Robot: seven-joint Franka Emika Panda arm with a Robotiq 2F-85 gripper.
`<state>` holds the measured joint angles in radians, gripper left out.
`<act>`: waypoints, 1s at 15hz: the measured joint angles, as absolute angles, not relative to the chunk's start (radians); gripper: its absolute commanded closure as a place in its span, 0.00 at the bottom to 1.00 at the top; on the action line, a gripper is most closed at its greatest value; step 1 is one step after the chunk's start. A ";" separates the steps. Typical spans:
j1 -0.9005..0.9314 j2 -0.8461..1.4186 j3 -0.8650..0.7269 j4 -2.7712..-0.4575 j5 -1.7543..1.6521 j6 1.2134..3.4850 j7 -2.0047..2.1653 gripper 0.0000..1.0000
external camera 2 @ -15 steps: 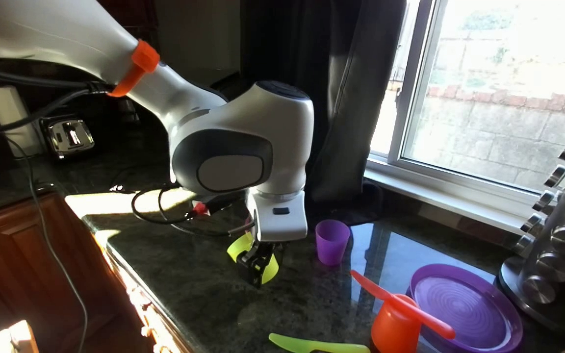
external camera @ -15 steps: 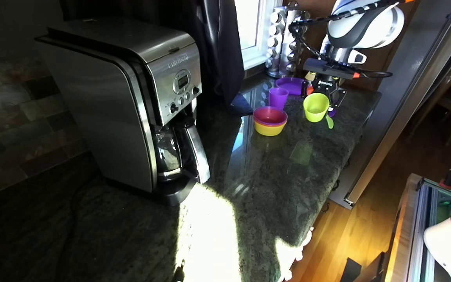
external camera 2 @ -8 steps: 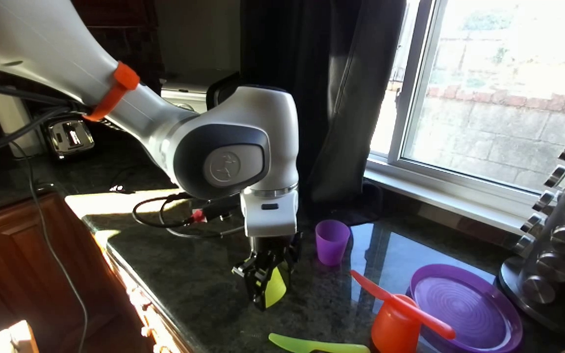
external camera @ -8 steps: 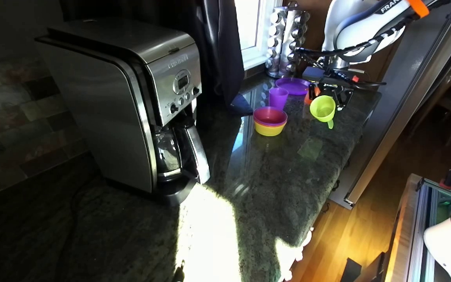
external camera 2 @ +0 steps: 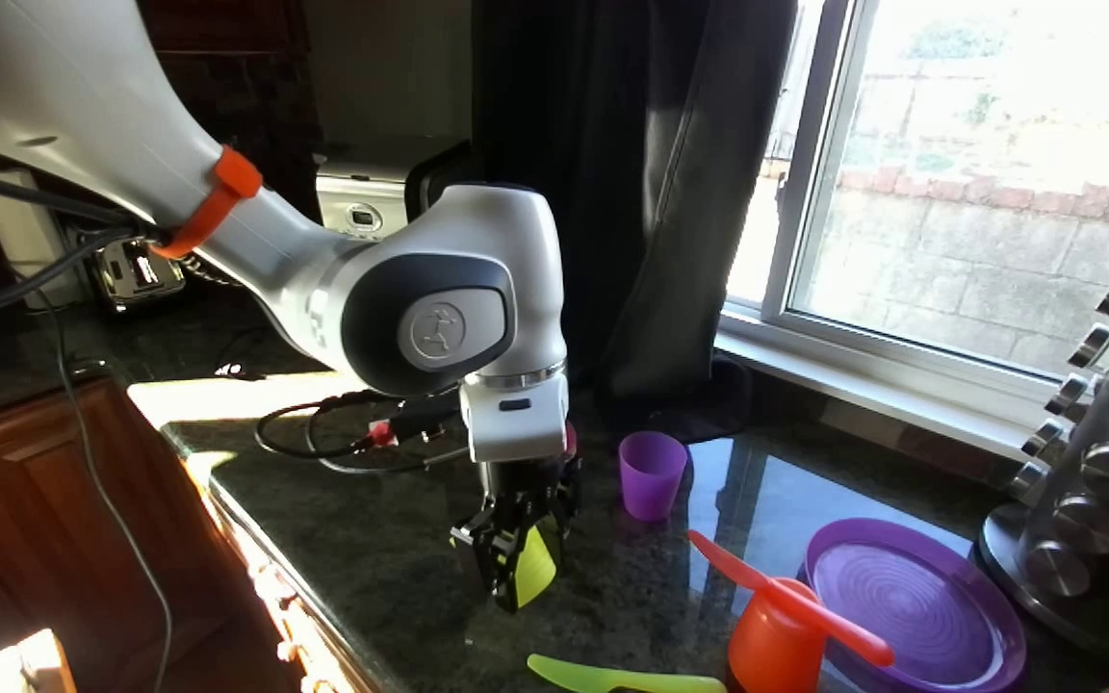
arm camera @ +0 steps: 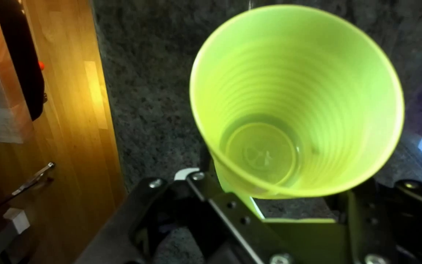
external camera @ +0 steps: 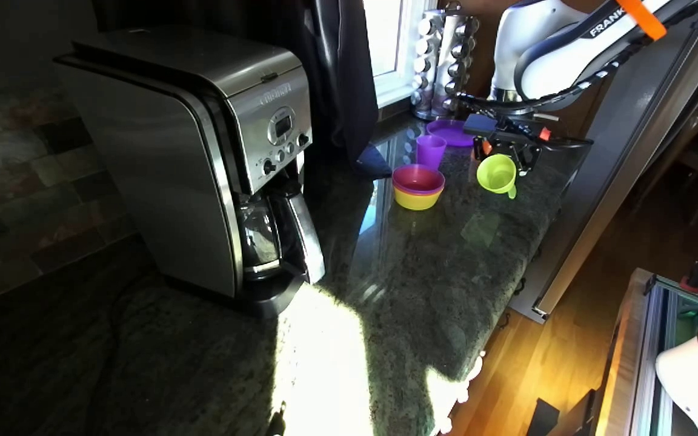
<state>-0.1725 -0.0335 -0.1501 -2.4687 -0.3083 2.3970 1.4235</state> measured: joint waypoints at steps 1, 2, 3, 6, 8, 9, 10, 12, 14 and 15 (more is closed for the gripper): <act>-0.172 -0.026 -0.148 -2.472 -0.320 2.410 1.442 0.59; -0.172 -0.017 -0.147 -2.474 -0.333 2.419 1.460 0.59; -0.171 -0.008 -0.145 -2.475 -0.348 2.431 1.480 0.59; -0.166 0.017 -0.145 -2.477 -0.383 2.461 1.524 0.35; -0.163 0.025 -0.145 -2.477 -0.401 2.472 1.545 0.08; -0.161 0.025 -0.145 -2.477 -0.402 2.473 1.549 0.03; -0.159 0.026 -0.145 -2.477 -0.402 2.473 1.551 0.00; -0.155 0.029 -0.145 -2.477 -0.402 2.477 1.551 0.00; -0.153 0.029 -0.145 -2.478 -0.400 2.487 1.551 0.00; -0.152 0.029 -0.145 -2.478 -0.396 2.490 1.550 0.00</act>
<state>-0.1524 0.0293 -0.1450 -2.4781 -0.3961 2.4904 1.5499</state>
